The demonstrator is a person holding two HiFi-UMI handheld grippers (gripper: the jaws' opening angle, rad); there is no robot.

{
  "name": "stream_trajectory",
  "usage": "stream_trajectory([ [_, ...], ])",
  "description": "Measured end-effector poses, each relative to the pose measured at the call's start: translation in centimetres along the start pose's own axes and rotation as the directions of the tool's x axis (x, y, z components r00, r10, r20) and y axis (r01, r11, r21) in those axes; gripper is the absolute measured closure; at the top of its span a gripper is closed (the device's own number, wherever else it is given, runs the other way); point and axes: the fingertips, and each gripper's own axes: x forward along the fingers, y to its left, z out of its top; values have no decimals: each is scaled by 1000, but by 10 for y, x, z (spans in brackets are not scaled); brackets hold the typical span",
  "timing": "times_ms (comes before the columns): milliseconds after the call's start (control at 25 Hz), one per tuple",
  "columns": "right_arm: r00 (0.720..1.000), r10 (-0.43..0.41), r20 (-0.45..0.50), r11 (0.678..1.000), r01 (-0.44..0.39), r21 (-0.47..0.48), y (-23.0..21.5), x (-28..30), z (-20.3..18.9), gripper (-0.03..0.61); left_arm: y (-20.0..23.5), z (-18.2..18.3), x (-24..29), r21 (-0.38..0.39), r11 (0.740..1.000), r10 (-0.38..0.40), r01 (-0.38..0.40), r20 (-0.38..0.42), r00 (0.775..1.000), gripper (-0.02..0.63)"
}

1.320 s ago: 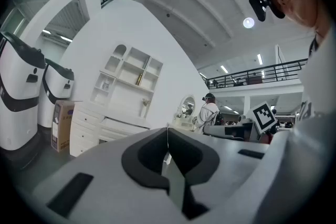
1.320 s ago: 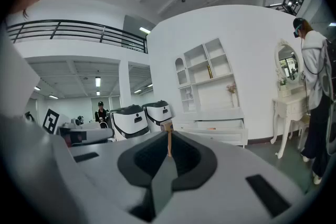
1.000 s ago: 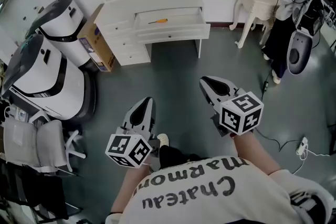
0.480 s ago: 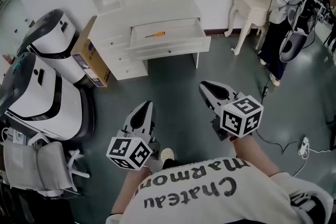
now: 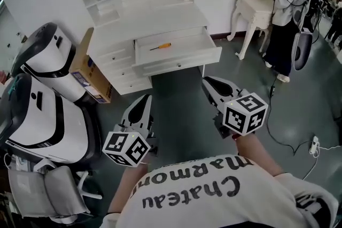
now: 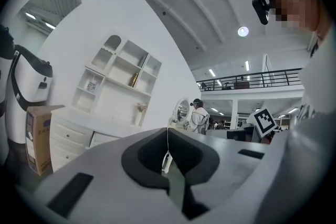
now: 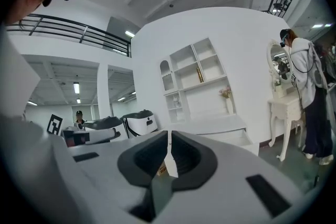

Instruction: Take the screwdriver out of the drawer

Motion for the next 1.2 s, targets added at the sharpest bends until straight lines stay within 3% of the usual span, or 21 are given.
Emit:
stream_trajectory([
  [280,1000,-6,8,1000,6,8,13,67,2,538,66,22,13,6,1000,-10,10,15,1000,589],
  [800,983,-22,-182,998,33,55,8,124,-65,538,119,-33,24,-121,992,-27,17,-79,997,589],
  [1200,975,21,-223,996,-2,86,-24,193,-77,538,168,-39,64,-116,993,13,-24,-96,995,589],
])
